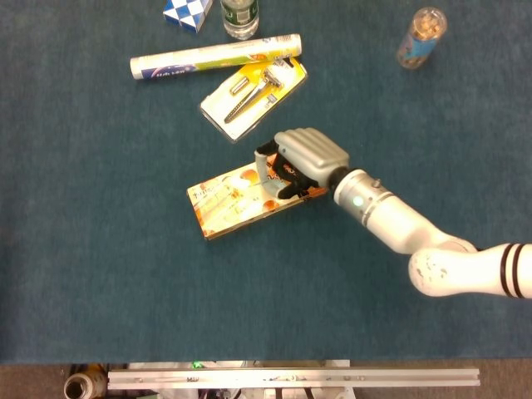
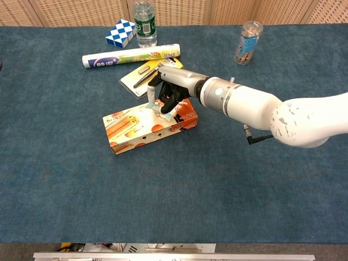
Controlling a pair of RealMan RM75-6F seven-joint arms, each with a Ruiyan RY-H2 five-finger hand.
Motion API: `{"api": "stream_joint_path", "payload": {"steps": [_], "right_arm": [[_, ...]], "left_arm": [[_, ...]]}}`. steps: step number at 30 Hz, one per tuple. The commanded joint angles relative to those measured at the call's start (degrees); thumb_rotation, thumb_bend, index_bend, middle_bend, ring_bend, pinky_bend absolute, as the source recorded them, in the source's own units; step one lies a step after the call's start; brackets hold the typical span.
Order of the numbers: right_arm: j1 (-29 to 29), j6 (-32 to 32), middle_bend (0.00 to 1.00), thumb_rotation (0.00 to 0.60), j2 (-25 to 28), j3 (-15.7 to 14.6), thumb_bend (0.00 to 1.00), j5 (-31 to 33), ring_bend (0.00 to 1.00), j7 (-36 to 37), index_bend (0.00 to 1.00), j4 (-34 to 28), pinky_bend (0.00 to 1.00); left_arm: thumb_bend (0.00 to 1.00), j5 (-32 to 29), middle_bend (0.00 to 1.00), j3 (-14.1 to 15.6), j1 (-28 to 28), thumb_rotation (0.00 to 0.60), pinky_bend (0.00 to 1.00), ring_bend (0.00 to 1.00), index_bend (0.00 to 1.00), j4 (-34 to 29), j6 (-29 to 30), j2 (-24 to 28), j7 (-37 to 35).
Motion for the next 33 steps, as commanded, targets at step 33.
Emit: {"api": "stream_joint_path", "payload": {"steps": [33], "right_arm": [[1.75,8.52,0.93,0.600,-0.24,0.91,0.32,4.49,1.00,4.36,0.39,-1.86,1.00]], "left_arm": [[0.12,1.19,0.08,-0.51,-0.65,0.600,0.05,0.11,0.01,0.34,-0.09,1.09,-0.52]]}}
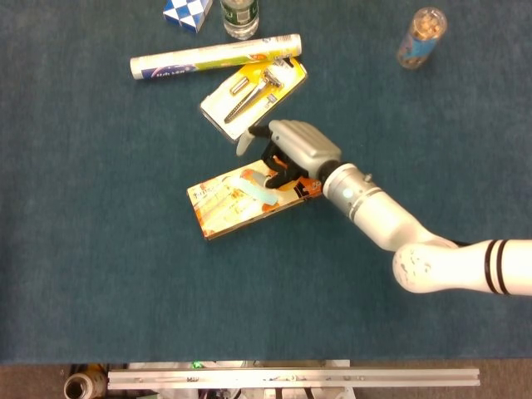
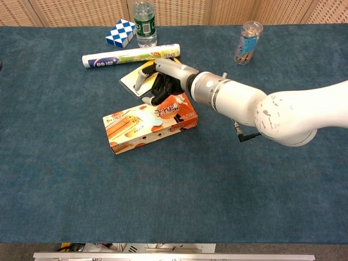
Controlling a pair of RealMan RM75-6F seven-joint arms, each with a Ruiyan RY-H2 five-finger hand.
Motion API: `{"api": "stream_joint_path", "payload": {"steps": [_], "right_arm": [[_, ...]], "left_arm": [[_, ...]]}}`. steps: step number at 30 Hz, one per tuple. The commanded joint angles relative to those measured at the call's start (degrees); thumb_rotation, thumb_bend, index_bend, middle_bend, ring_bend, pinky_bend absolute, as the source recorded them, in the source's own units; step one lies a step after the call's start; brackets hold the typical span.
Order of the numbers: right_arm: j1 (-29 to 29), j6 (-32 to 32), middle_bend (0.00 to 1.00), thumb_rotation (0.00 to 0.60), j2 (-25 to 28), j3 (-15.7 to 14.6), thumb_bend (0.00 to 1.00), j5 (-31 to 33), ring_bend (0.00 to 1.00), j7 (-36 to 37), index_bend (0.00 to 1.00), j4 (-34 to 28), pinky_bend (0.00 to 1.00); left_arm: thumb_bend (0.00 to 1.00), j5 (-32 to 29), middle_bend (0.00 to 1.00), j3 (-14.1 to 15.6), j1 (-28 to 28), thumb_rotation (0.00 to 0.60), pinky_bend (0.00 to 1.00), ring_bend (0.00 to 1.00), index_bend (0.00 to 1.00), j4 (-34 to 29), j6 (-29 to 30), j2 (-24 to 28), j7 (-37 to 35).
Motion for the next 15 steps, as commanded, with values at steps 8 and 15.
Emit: {"api": "stream_joint_path", "payload": {"steps": [8,15], "right_arm": [[-9.87,18.78,0.79,0.600,5.84,-1.60,0.33,-14.05,0.86,-0.68,0.39,-8.37,1.00],[-18.08,28.68,0.74,0.600,15.96,-6.70,0.37,-23.26,0.80,-4.64,0.39,-15.61,1.00]], "left_arm": [[0.12,3.78,0.08,-0.07,-2.95,0.600,0.12,0.13,0.02,0.42,-1.56,1.61,-2.63],[0.12,8.32,0.27,0.21,-7.17,0.600,0.49,0.39,0.10,0.57,-4.37,3.33,-5.55]]}}
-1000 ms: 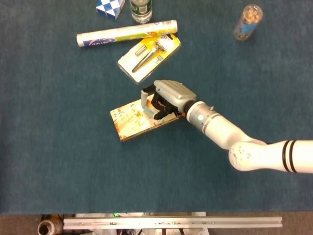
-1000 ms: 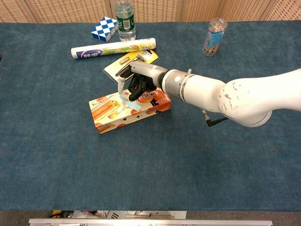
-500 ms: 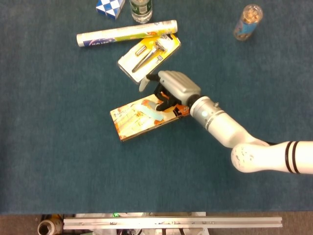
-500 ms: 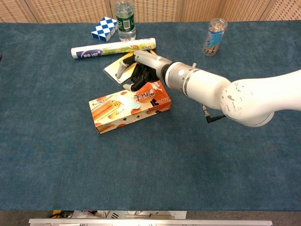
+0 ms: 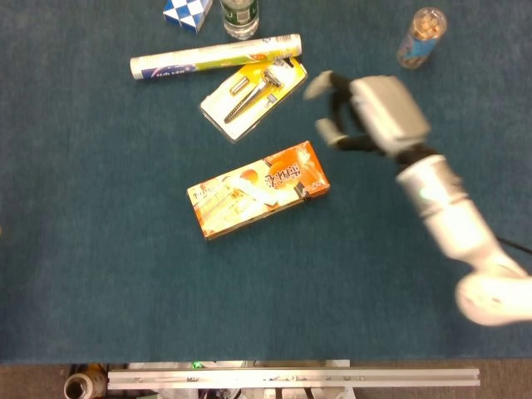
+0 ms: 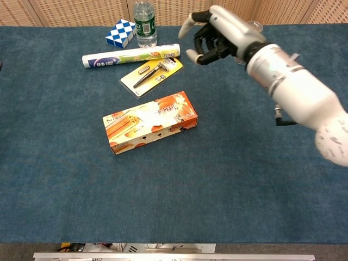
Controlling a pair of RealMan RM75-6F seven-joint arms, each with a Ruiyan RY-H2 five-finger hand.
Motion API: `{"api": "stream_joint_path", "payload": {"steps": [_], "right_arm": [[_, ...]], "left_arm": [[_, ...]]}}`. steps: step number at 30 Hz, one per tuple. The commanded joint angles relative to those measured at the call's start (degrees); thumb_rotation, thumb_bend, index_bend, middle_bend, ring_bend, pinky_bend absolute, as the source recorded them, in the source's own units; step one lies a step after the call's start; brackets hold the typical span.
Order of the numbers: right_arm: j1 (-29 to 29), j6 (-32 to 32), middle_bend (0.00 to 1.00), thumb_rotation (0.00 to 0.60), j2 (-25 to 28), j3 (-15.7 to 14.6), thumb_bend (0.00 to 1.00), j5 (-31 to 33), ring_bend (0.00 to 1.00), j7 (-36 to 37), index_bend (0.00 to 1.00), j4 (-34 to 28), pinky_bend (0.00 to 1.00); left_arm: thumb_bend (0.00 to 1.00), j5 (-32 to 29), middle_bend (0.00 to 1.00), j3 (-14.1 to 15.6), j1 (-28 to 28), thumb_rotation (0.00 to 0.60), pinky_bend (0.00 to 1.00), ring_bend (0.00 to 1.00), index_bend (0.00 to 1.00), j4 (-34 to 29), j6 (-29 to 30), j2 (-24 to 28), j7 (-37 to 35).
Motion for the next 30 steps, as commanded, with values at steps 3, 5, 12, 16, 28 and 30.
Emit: {"api": "stream_joint_path", "payload": {"steps": [3,5,12,16,28,30], "right_arm": [[-7.42,6.44,0.73,0.600,9.86,-4.34,0.39,-6.03,0.79,-3.33,0.39,-6.79,1.00],[-8.91,7.58,0.73,0.600,12.23,-4.98,0.39,-6.84,0.80,-4.12,0.39,-8.17,1.00],[-14.46,13.45,0.79,0.600,19.08,-7.50,0.46,-11.84,0.91,-8.93,0.39,-11.61,1.00],[-16.99,15.40,0.84,0.600,21.69,-7.97,0.48,-13.28,0.97,-9.39,0.39,-13.07,1.00],[-21.26,16.69,0.92,0.600,24.53,-7.56,0.54,-14.31,1.00,-9.46,0.39,-14.45,1.00],[-21.60,16.58,0.92,0.600,24.56,-7.49,0.55,-14.45,1.00,-9.46,0.39,-14.58,1.00]], "left_arm": [[0.12,4.53,0.43,0.79,-4.07,0.600,0.61,0.54,0.12,-0.98,-3.32,2.27,-1.57],[0.12,6.07,0.53,1.10,-5.65,0.600,0.64,0.60,0.13,-1.51,-4.81,2.98,-1.50],[0.32,11.37,0.76,1.49,-12.02,0.600,0.80,0.79,0.14,-2.78,-9.47,3.94,-2.33],[0.45,14.60,0.84,2.01,-15.61,0.600,0.86,0.87,0.14,-2.61,-11.89,3.68,-2.96],[0.70,19.50,0.98,2.81,-26.32,0.600,0.98,1.00,0.13,-5.45,-22.09,2.14,-2.10],[0.72,19.86,0.98,2.88,-27.68,0.600,0.98,1.00,0.13,-5.93,-23.50,1.66,-1.82]]}}
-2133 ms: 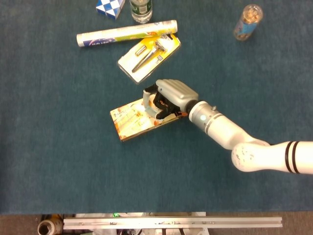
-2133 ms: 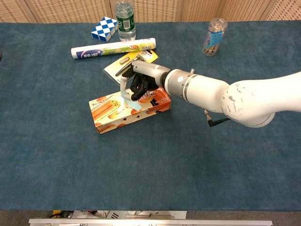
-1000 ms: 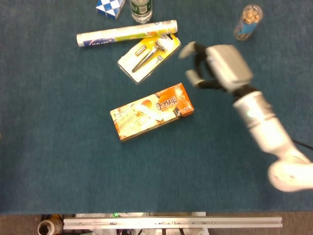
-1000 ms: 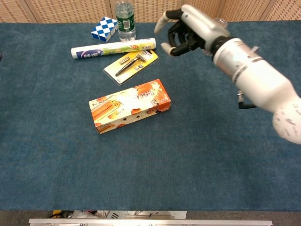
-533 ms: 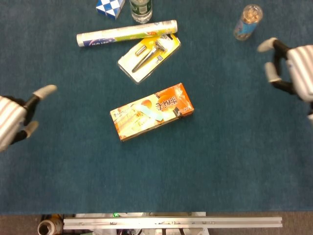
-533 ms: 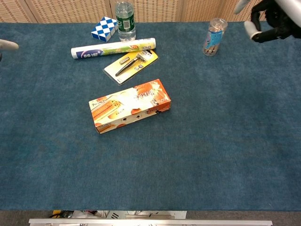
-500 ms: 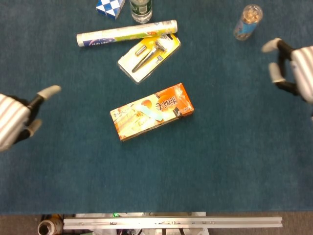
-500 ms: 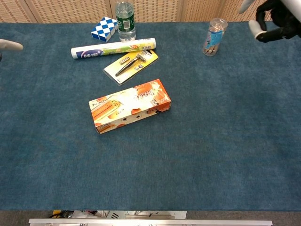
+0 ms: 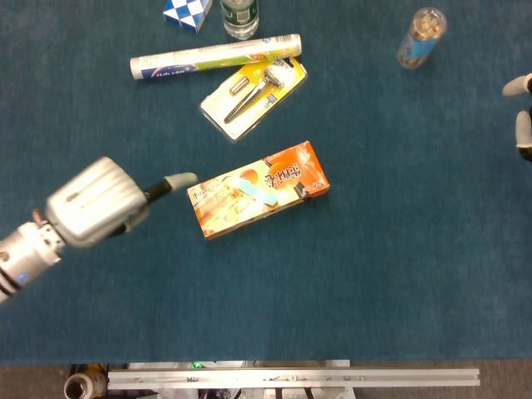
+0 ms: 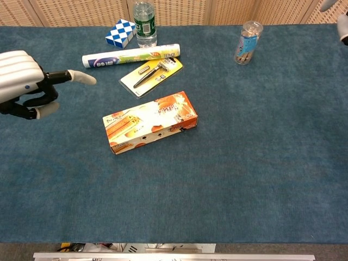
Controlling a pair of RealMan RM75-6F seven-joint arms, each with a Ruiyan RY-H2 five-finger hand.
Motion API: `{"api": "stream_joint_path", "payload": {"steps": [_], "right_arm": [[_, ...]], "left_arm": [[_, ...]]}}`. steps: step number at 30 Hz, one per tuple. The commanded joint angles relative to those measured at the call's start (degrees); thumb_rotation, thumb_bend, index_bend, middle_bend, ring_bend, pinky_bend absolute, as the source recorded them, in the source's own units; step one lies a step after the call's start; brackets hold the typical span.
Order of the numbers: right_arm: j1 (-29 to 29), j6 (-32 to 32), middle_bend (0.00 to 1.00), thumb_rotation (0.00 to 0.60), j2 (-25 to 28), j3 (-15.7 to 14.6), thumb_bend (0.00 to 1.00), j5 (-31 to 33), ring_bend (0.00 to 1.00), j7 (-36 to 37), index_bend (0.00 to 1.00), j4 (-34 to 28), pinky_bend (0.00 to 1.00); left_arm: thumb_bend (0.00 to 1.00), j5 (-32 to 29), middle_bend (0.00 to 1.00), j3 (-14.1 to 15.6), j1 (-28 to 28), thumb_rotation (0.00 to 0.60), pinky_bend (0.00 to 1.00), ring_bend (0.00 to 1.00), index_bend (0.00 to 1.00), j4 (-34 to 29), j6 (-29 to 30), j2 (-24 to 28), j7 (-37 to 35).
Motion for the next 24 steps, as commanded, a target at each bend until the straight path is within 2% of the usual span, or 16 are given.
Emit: {"api": "stream_joint_path", "payload": {"steps": [1,16,24], "right_arm": [[-0.63,-0.22,0.92,0.600,0.03,0.01,0.55,-0.32,1.00,-0.20,0.39,-0.20,1.00],[-2.14,-2.62,0.93,0.600,-0.65,1.94,0.55,1.42,1.00,-0.70,0.39,1.56,1.00],[-2.66,-4.03,0.93,0.600,-0.86,2.88,0.56,2.41,1.00,0.37,0.39,3.03,1.00]], "left_arm": [[0.73,0.74,0.98,-0.01,-3.77,0.600,0.98,1.00,0.13,-1.04,-4.35,-1.94,0.28],[0.78,-7.72,0.98,-1.53,-15.08,0.600,0.98,1.00,0.12,0.97,-20.50,-9.38,1.03],[0.78,-12.80,0.99,-1.85,-18.77,0.600,0.99,1.00,0.11,1.53,-26.60,-11.81,2.75]]}}
